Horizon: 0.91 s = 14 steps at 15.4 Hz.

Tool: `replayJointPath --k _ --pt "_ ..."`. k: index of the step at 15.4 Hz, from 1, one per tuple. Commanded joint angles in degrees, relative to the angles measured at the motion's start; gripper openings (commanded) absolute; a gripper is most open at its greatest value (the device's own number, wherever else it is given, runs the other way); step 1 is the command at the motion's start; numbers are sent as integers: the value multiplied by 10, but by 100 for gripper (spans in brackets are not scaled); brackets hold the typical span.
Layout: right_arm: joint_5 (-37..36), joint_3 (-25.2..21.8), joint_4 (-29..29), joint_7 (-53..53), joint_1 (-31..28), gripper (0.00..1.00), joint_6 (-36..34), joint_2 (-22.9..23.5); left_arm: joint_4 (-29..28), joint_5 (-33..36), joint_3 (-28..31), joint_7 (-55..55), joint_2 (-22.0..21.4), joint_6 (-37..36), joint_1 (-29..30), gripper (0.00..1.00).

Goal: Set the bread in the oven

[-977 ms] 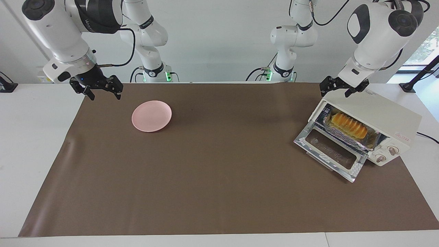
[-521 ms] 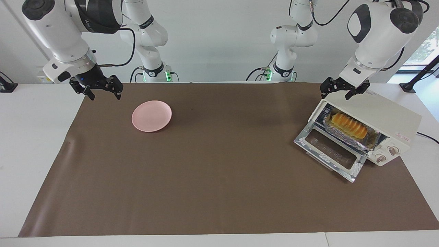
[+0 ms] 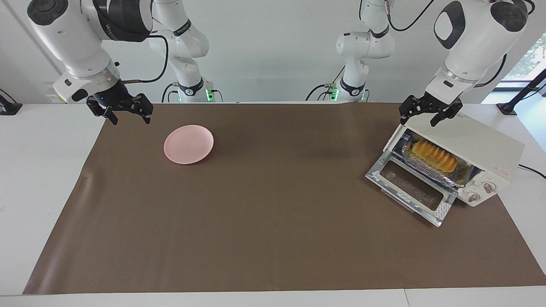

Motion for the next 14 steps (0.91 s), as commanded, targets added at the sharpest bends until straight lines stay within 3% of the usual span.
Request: replayJointPath --k 1,14 --pt "-10 4 -10 -11 -5 100 0 -11 -4 -8 -5 -4 -13 -2 6 100" --pt "-10 4 -10 -11 -5 100 -1 -11 -3 -7 -1 -3 -15 -3 7 100"
